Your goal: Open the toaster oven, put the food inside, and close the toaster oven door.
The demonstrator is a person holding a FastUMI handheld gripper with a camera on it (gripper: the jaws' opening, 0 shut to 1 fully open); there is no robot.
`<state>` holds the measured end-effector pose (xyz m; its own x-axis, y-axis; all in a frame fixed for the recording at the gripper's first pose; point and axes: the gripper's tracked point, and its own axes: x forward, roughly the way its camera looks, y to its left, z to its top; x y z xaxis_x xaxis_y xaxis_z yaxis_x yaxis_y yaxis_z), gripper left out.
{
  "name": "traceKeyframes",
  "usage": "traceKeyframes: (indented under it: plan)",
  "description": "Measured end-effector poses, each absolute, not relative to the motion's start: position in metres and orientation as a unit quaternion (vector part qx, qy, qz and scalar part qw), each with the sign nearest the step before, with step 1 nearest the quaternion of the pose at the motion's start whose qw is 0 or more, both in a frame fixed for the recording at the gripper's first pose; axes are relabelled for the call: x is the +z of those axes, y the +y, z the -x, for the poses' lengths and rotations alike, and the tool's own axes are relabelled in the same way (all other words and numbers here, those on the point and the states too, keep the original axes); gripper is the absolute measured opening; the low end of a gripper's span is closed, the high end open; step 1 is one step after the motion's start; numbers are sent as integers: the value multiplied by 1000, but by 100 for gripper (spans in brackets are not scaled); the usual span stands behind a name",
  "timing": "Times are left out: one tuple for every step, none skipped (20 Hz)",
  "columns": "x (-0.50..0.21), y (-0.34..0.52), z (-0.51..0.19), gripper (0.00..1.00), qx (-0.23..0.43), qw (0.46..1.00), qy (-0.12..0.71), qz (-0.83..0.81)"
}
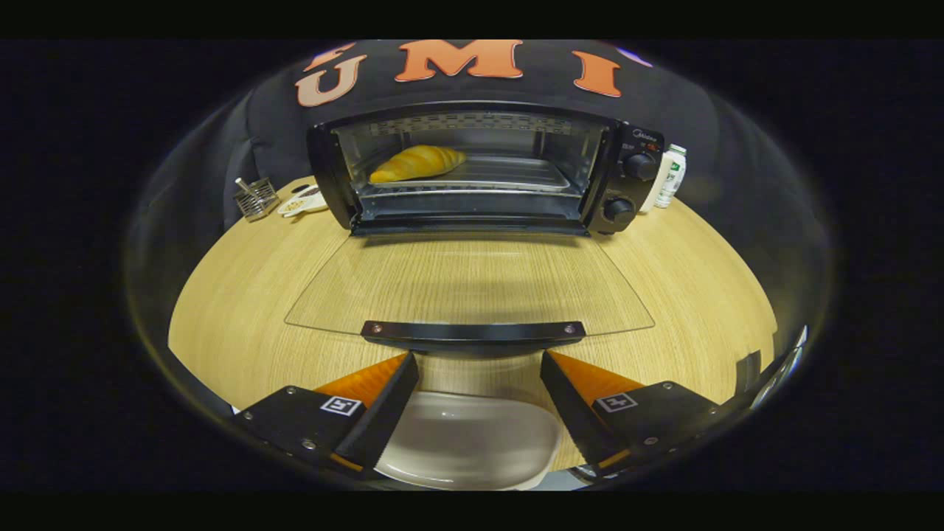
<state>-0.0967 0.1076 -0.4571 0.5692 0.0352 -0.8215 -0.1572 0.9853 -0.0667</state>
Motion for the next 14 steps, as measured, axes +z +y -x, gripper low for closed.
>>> traceKeyframes:
  plan:
    - [-455,108,95,99,55,885,458,61]
    - [-453,107,95,99,56,886,456,56]
    - [-451,107,94,99,56,886,456,56]
    - [-446,106,94,100,57,887,454,55]
    - [-440,106,92,100,57,889,451,55]
    - [-433,106,91,100,58,892,446,55]
    - [-425,107,88,100,58,895,439,53]
    - [-418,108,86,100,58,898,434,51]
    - [-410,109,82,100,58,901,427,50]
    - [-401,110,78,100,58,905,419,49]
    - [-395,111,74,100,59,908,412,49]
    - [-387,112,69,100,58,910,407,48]
    - [-380,113,64,100,58,913,402,48]
    - [-372,114,59,100,58,915,396,48]
